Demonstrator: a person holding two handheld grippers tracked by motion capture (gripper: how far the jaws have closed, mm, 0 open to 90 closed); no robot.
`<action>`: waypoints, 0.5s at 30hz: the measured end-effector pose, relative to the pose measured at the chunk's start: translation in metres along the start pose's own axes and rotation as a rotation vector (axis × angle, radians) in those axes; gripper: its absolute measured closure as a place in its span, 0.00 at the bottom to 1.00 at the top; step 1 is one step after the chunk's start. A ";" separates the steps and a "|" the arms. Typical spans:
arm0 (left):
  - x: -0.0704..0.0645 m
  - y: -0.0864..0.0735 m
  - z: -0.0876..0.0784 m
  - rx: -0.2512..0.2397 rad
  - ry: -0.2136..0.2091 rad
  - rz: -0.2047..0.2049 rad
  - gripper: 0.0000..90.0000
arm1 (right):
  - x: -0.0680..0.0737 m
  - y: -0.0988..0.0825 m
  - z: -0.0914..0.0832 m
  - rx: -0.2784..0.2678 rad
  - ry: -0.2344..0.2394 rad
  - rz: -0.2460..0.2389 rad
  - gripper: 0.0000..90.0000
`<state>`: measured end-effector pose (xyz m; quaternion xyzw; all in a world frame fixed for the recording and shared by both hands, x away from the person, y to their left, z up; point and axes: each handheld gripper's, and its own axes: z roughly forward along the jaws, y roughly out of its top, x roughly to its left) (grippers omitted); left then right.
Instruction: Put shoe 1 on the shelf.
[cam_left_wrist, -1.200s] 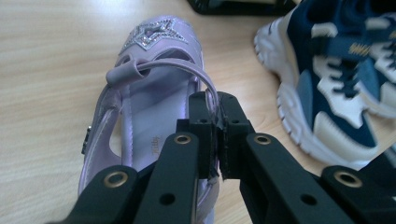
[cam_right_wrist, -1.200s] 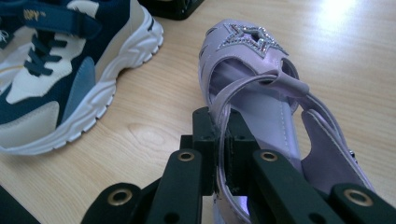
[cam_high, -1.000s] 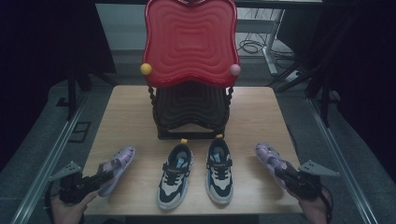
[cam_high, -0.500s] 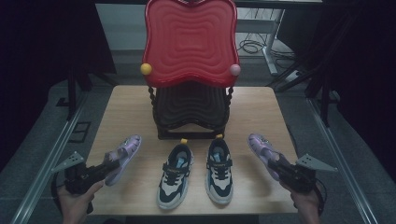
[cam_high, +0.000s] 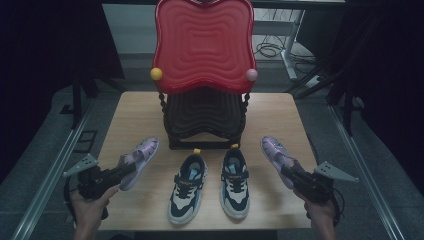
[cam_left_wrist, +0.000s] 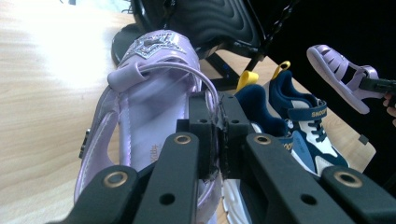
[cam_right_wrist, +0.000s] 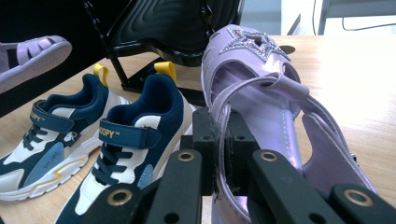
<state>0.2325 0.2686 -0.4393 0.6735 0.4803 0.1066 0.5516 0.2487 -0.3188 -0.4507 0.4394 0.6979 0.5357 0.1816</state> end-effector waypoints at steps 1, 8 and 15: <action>-0.001 0.001 0.001 -0.003 -0.001 0.005 0.96 | 0.001 0.001 0.000 0.002 0.004 -0.001 0.95; -0.009 0.012 0.013 -0.023 -0.020 0.025 0.96 | 0.012 0.005 0.004 -0.002 0.021 -0.032 0.95; -0.014 0.017 0.018 -0.033 -0.037 0.038 0.96 | 0.018 0.010 0.008 -0.011 0.049 -0.044 0.95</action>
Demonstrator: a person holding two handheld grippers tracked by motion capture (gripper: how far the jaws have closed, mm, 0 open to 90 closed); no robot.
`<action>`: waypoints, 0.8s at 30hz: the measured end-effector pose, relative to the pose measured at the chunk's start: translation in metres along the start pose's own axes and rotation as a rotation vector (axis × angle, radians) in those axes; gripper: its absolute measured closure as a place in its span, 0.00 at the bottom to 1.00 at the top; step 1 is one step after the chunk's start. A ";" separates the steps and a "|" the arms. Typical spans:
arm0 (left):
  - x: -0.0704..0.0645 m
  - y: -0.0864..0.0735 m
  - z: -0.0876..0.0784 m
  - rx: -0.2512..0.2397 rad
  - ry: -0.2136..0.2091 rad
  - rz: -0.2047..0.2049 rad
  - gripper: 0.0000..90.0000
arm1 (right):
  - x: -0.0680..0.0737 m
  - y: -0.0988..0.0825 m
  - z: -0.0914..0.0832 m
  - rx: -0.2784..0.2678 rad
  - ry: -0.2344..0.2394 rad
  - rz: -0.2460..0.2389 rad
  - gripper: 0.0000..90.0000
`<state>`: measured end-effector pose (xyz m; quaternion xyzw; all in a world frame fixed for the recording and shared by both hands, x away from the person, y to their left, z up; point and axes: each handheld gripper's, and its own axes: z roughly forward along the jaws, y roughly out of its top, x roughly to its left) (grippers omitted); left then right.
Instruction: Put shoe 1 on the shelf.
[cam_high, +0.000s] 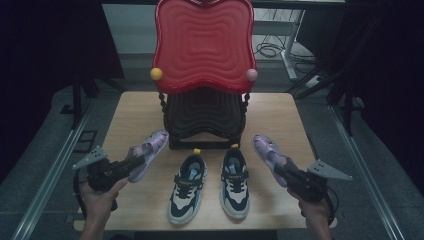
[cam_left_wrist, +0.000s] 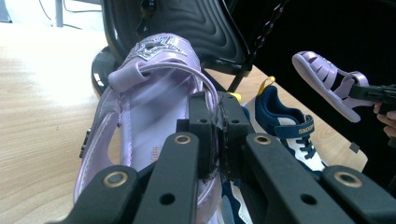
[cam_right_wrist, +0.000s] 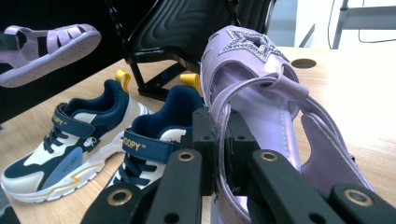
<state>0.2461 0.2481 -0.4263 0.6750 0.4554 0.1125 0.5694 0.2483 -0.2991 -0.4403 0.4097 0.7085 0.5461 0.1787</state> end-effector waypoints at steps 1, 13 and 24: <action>0.000 0.000 0.001 -0.001 -0.002 0.000 0.96 | 0.000 0.001 0.001 -0.005 0.001 0.001 0.95; -0.008 0.004 0.012 -0.006 -0.024 0.013 0.96 | 0.014 0.013 0.016 -0.048 0.035 -0.002 0.95; -0.021 0.016 0.028 -0.030 -0.048 0.045 0.96 | 0.032 0.028 0.040 -0.052 0.074 -0.041 0.95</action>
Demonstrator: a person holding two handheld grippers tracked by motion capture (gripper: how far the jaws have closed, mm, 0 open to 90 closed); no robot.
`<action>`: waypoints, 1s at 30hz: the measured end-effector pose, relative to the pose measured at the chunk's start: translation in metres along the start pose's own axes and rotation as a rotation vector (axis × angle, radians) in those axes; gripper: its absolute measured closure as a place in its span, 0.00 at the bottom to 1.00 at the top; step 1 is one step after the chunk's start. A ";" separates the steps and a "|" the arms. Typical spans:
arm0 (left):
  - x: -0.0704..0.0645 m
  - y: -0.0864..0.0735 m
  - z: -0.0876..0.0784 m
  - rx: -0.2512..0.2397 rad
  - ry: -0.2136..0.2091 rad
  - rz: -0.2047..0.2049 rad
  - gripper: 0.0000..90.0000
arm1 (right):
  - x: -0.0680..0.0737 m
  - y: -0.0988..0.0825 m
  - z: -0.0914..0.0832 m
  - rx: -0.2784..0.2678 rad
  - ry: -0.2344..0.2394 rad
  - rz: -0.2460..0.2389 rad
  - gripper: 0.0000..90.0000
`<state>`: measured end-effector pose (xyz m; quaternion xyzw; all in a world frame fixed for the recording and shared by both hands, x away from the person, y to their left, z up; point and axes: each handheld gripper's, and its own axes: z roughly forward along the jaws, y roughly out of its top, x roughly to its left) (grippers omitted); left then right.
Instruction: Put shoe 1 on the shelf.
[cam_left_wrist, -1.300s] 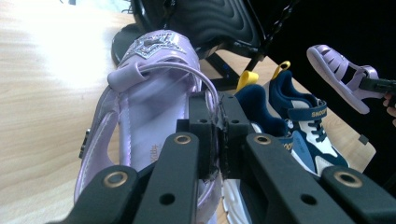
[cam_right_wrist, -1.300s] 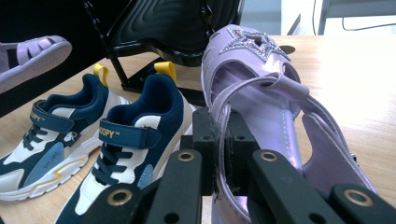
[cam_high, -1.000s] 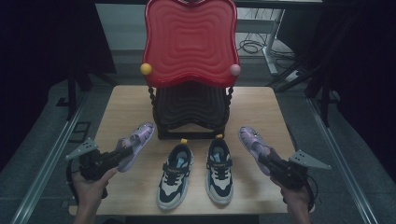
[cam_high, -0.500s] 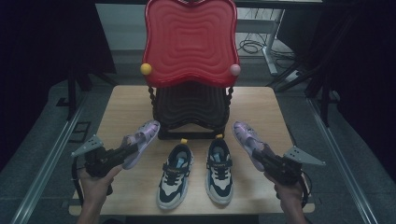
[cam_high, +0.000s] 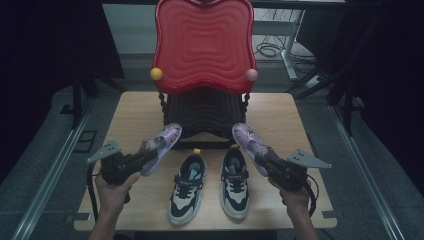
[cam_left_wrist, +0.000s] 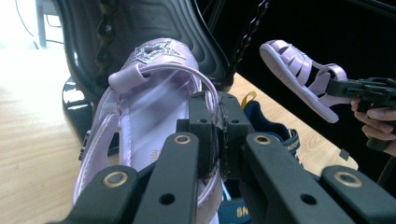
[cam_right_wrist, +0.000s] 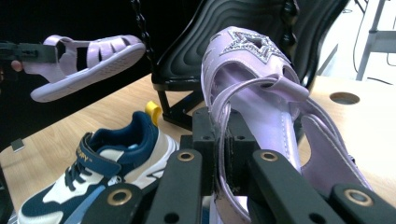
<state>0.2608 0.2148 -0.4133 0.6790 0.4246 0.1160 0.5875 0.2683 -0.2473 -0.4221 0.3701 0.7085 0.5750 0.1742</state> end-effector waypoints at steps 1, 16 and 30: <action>0.000 0.001 0.002 -0.004 -0.002 0.001 0.96 | 0.001 0.001 0.002 -0.001 0.002 -0.004 0.95; -0.008 0.016 0.042 -0.019 -0.009 0.029 0.96 | 0.009 0.013 0.046 -0.016 0.013 0.009 0.95; -0.005 0.017 0.051 -0.033 0.015 0.022 0.96 | 0.014 0.020 0.062 -0.039 0.011 0.007 0.95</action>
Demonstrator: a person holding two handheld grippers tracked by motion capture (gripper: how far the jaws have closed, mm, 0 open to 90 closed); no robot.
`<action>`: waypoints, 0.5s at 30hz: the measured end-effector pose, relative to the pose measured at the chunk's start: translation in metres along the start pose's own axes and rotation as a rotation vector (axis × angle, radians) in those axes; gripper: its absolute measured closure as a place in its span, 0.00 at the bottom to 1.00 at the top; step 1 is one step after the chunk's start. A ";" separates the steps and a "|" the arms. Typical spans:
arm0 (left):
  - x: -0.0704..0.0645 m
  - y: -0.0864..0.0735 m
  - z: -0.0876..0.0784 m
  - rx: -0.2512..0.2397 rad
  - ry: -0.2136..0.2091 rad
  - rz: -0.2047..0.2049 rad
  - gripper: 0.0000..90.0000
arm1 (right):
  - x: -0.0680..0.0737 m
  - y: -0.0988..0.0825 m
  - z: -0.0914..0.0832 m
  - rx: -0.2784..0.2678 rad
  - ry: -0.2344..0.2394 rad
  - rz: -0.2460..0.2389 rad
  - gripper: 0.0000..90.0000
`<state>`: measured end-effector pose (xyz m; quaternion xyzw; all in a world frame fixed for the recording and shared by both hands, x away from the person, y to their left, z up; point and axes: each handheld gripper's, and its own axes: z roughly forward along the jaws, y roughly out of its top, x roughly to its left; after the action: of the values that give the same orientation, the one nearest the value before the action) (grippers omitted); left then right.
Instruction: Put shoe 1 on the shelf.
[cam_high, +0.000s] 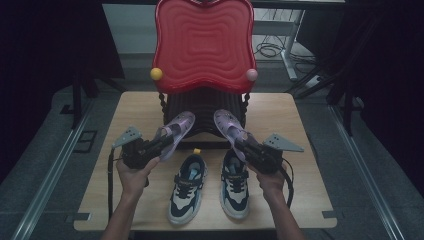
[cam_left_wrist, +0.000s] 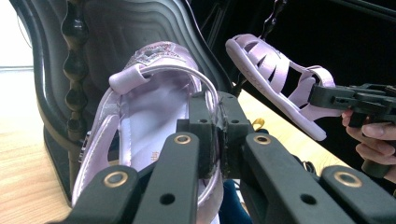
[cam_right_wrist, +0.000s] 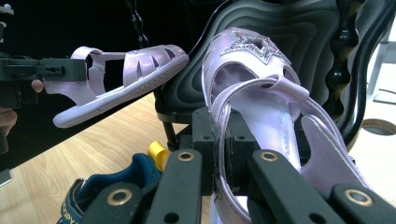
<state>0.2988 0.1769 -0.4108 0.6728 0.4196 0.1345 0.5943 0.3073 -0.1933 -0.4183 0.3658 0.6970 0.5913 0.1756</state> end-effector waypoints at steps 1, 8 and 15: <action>0.000 0.000 0.001 -0.001 -0.001 -0.002 0.96 | 0.000 0.000 0.001 -0.002 -0.001 -0.001 0.95; -0.001 0.004 0.008 -0.013 0.006 0.000 0.96 | 0.002 0.003 0.008 -0.007 -0.016 -0.007 0.95; 0.000 0.005 0.017 -0.030 0.026 0.003 0.96 | 0.003 0.005 0.015 -0.021 -0.039 -0.014 0.95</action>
<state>0.3122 0.1659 -0.4103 0.6626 0.4242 0.1506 0.5986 0.3173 -0.1807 -0.4162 0.3705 0.6899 0.5900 0.1969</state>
